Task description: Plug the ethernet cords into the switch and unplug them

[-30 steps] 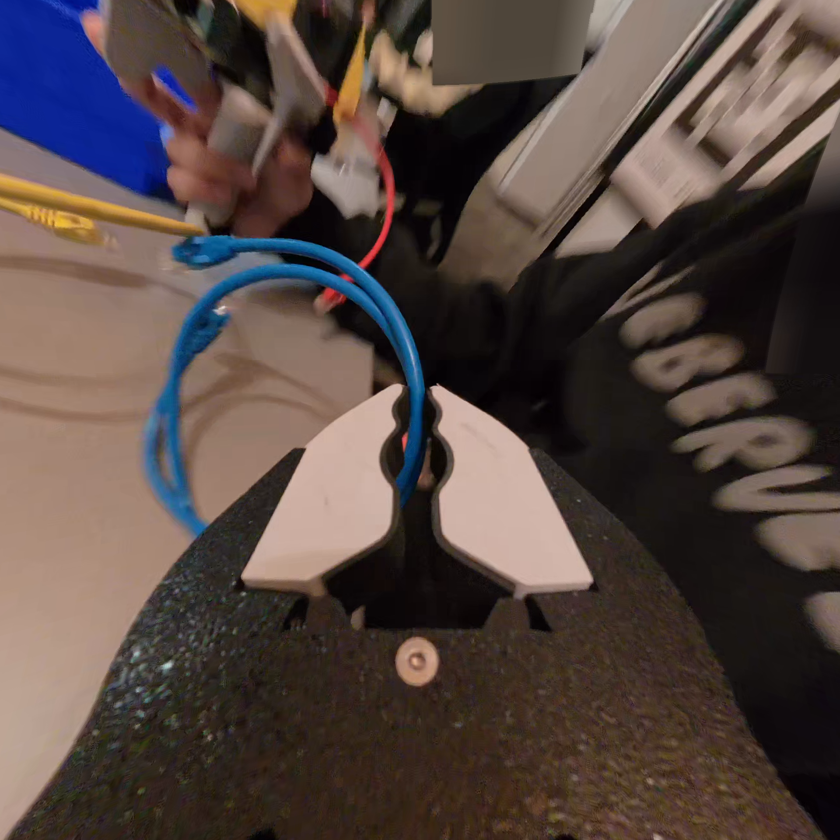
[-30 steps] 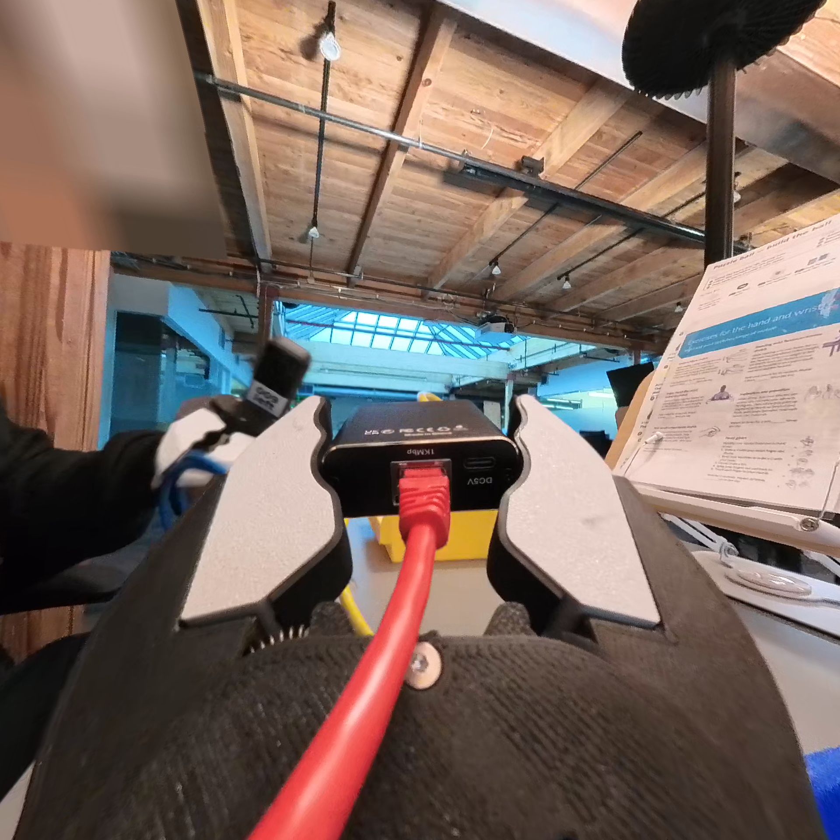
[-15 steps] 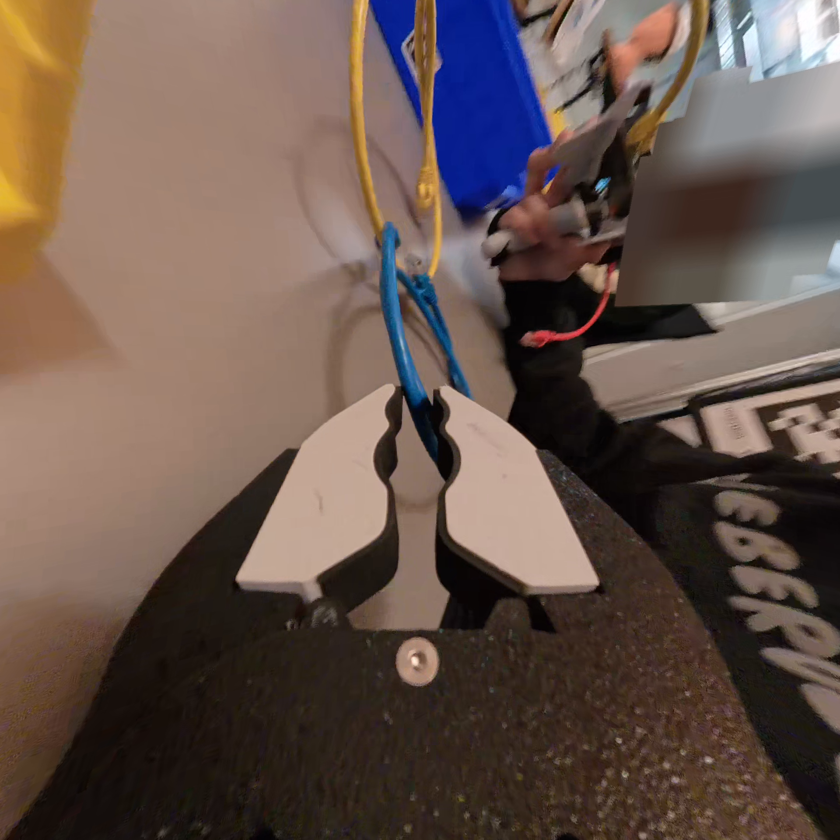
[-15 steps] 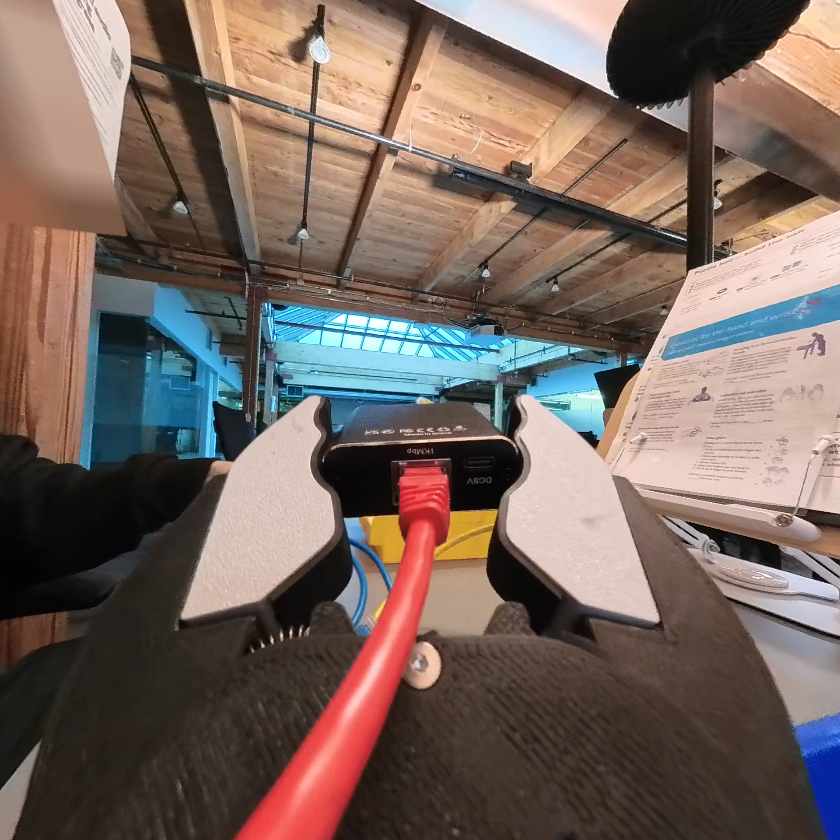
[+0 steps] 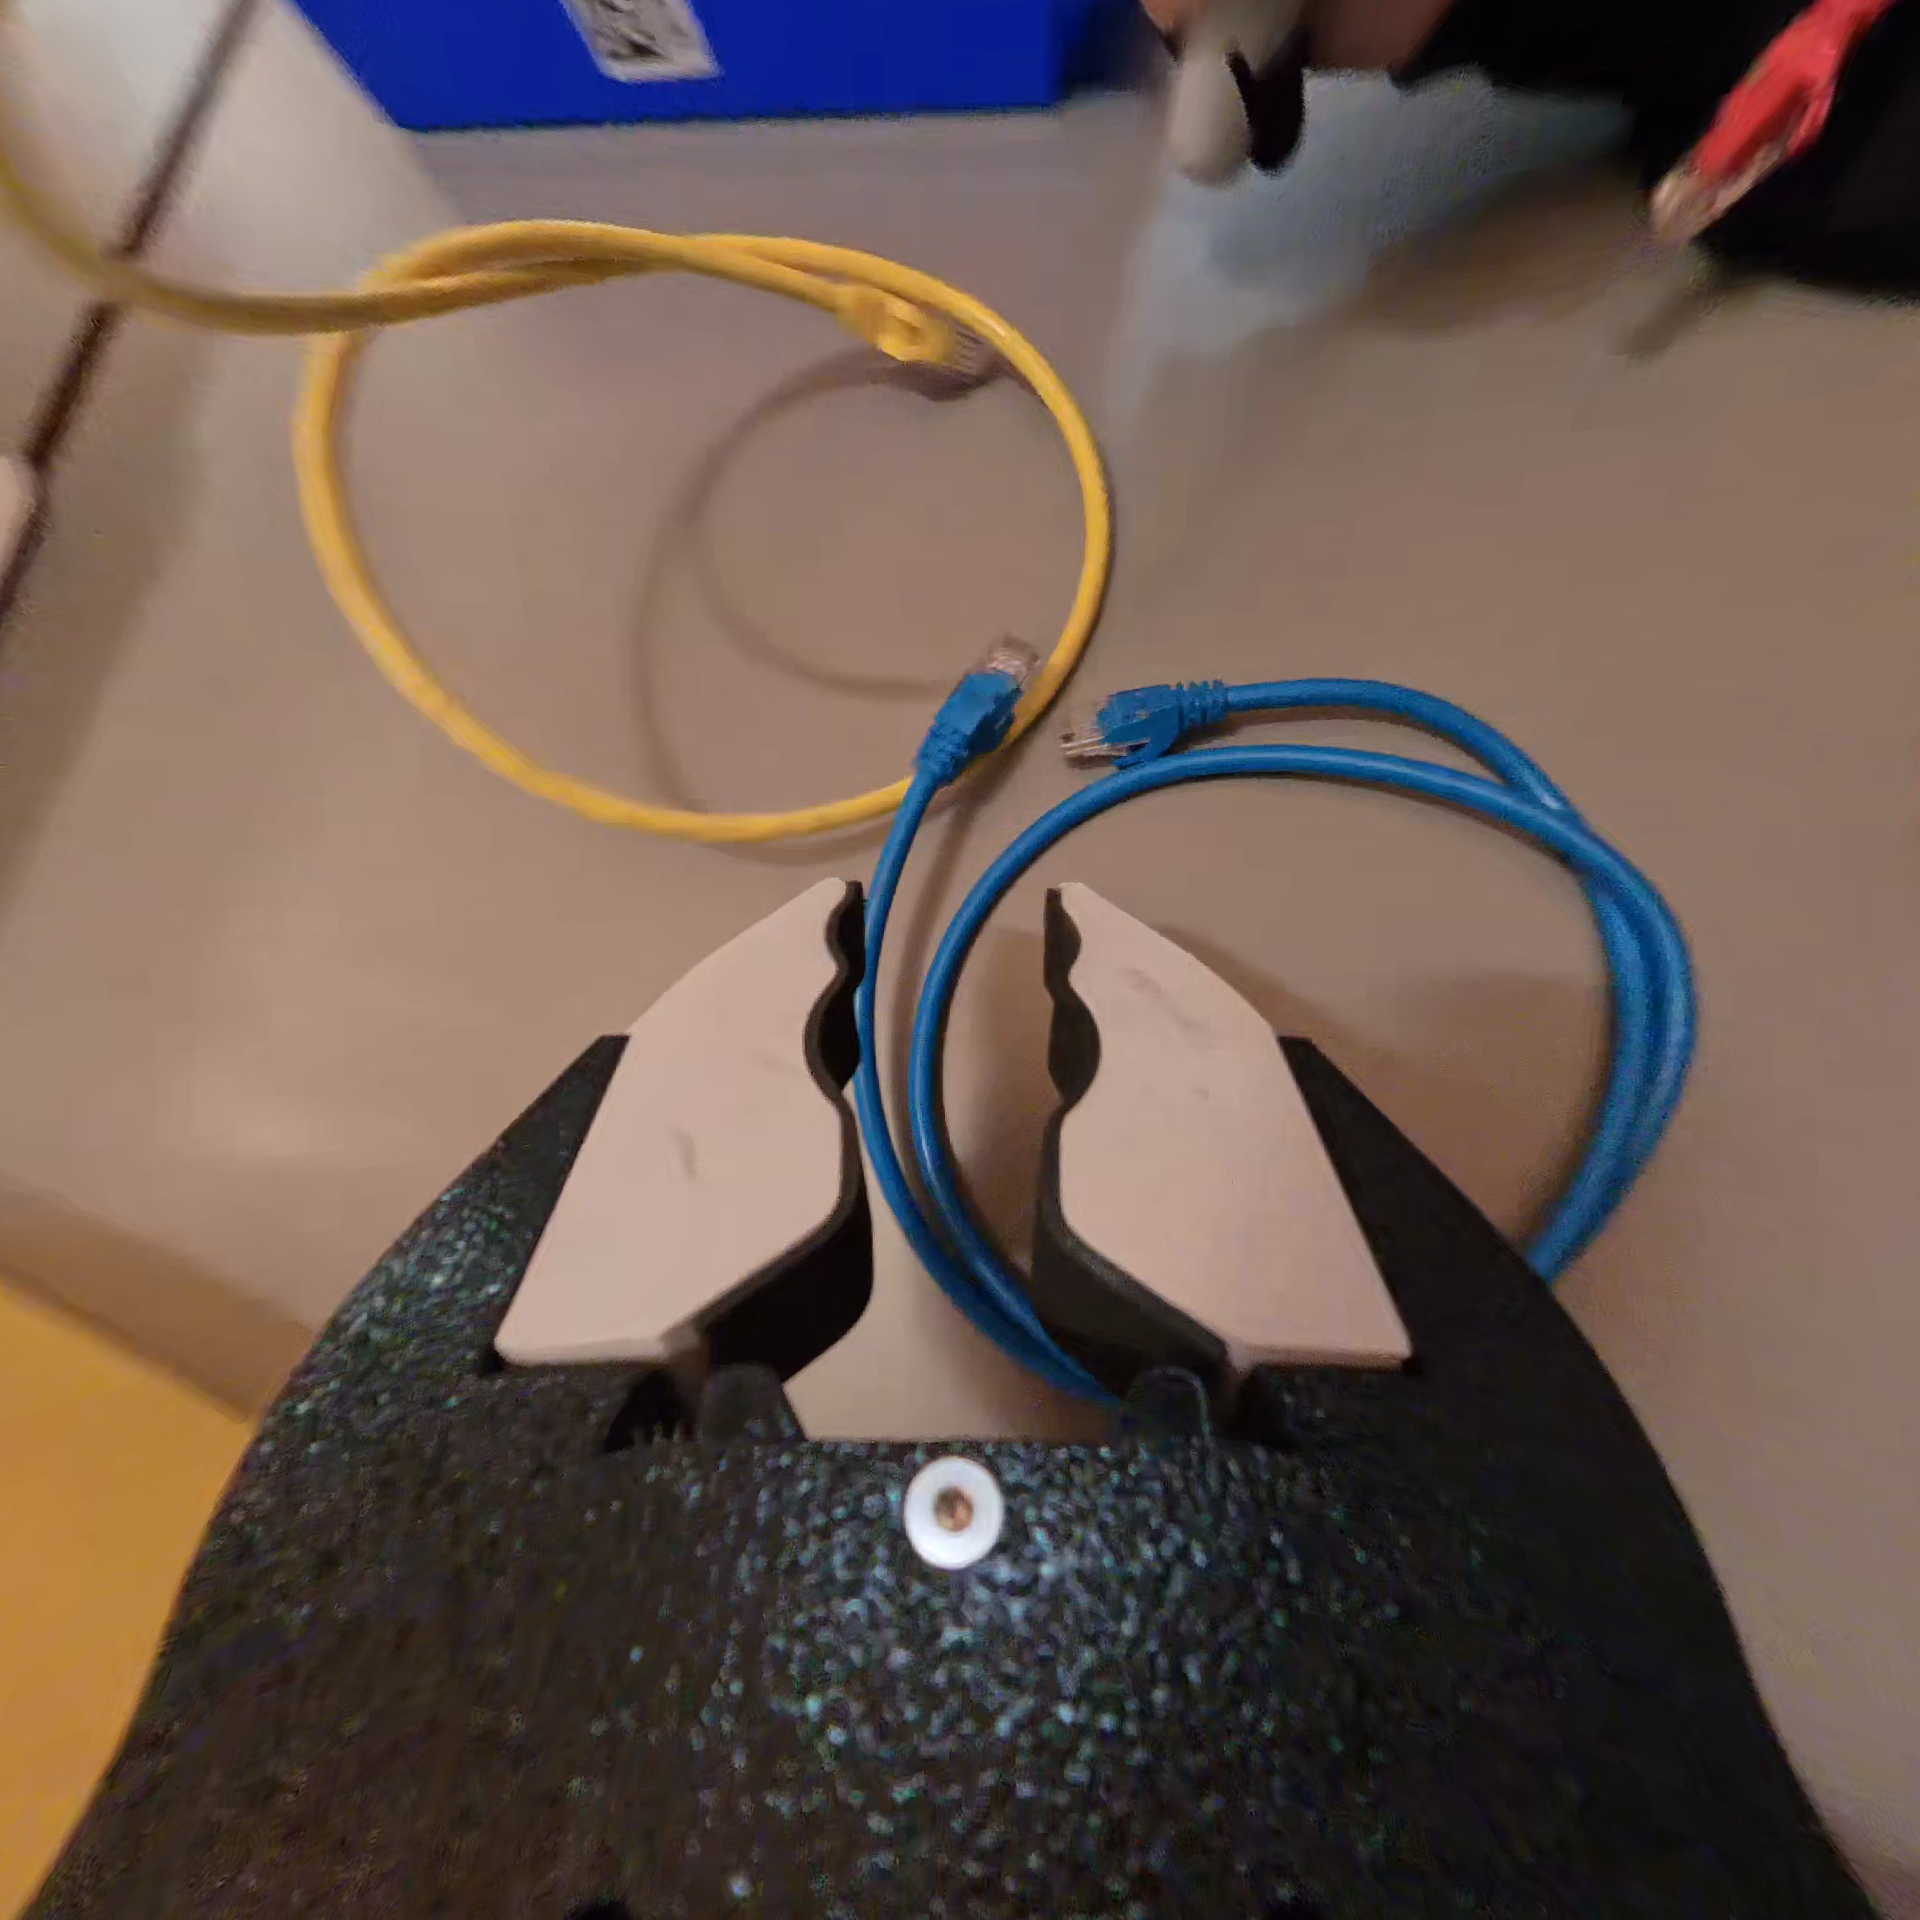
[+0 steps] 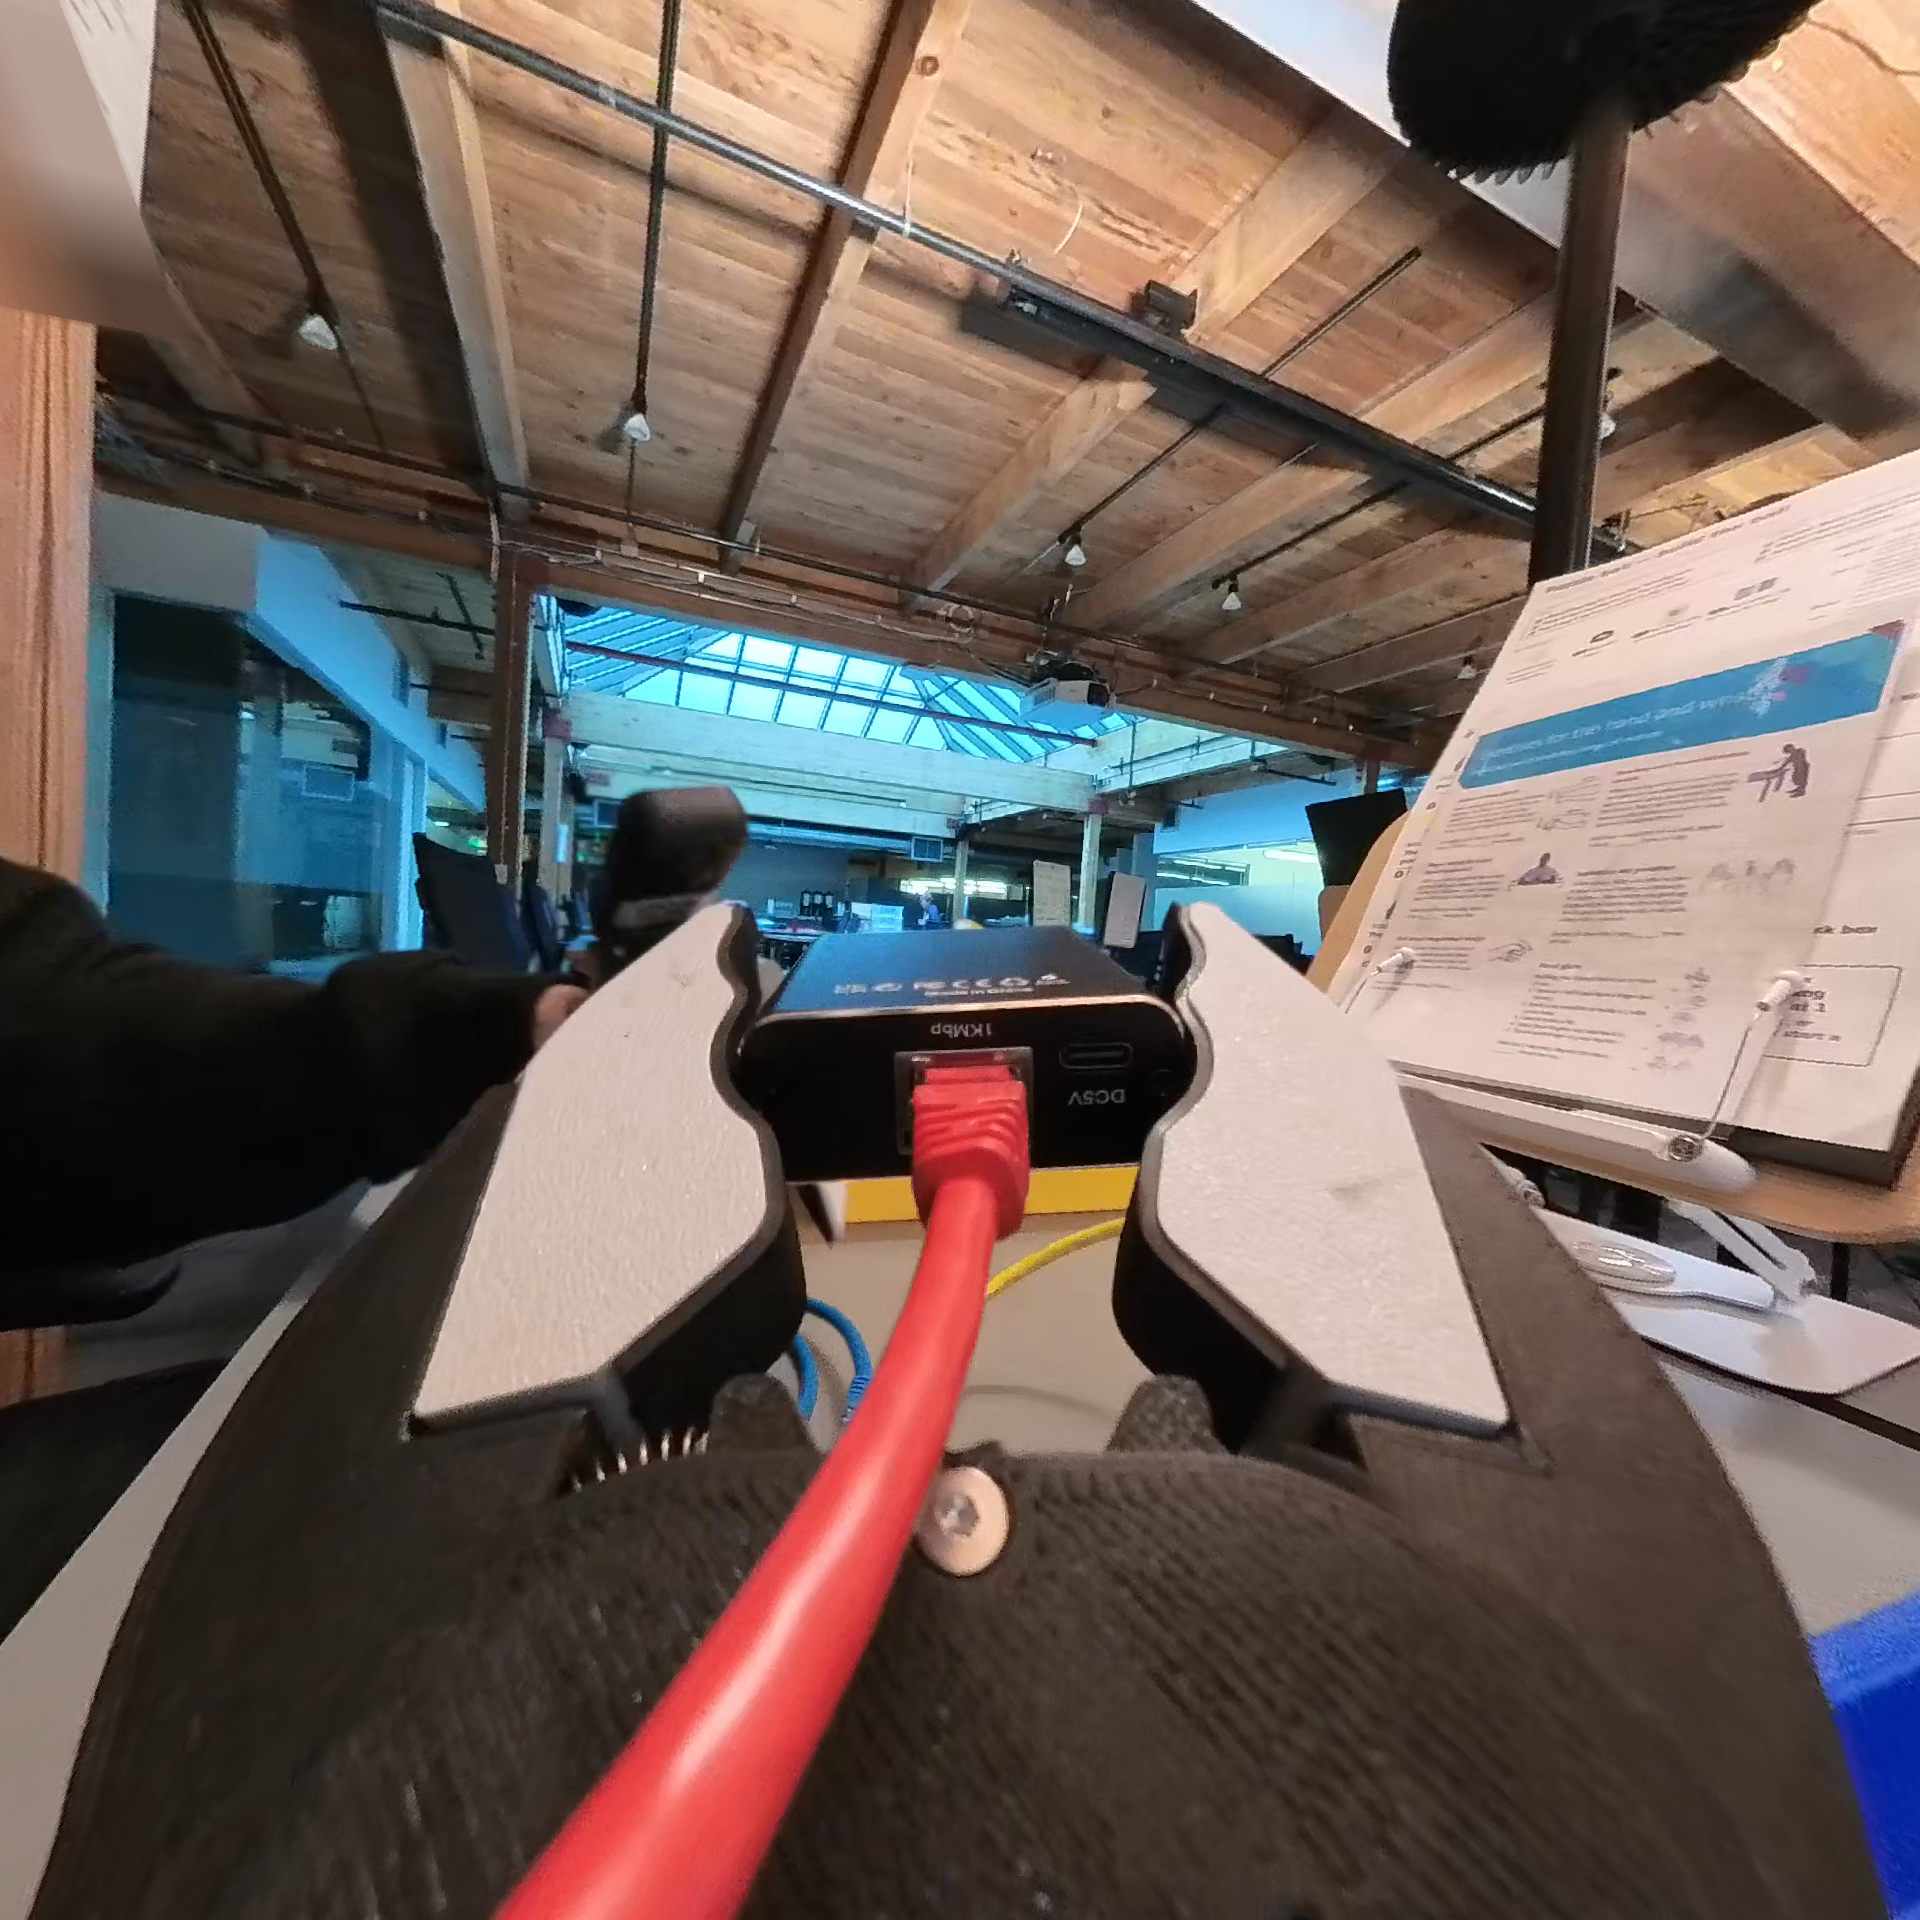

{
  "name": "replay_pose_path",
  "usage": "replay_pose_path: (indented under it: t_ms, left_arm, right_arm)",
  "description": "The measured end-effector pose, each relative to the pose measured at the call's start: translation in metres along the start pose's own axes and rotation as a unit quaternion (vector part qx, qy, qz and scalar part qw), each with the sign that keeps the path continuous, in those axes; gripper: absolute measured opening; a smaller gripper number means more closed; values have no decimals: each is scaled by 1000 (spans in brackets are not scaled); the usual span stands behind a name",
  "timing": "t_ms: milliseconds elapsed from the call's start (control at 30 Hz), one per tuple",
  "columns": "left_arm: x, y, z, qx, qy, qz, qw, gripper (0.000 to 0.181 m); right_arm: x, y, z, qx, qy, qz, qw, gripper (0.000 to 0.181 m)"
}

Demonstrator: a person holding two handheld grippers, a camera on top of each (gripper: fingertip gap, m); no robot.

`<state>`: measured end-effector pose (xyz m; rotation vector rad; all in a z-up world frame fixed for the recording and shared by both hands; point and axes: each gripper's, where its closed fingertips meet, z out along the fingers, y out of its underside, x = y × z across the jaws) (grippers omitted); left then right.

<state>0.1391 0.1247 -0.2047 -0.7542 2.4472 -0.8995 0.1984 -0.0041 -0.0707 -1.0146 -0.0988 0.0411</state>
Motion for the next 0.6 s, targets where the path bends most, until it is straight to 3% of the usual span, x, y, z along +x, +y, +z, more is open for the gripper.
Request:
replay_pose_path:
  t_ms: [133, 300, 367, 500, 600]
  left_arm:
    - [0, -3, 39, -21, 62, 44, 997, 34]
    - [-5, -4, 56, -4, 99, 30, 995, 30]
    - [-2, -3, 54, 3, 113, 16, 993, 13]
    - [-11, -4, 43, 3, 68, 10, 998, 11]
    - [-8, -21, 23, 13, 27, 56, 998, 11]
  right_arm:
    - [-1, 0, 1, 1, -5, 1, 1000, 75]
    - [-2, -1, 2, 3, -9, 4, 1000, 75]
    - [-2, 0, 3, -1, -12, 3, 1000, 75]
    - [-1, 1, 3, -1, -9, 2, 1000, 75]
    - [-2, 6, 5, -15, -11, 3, 1000, 75]
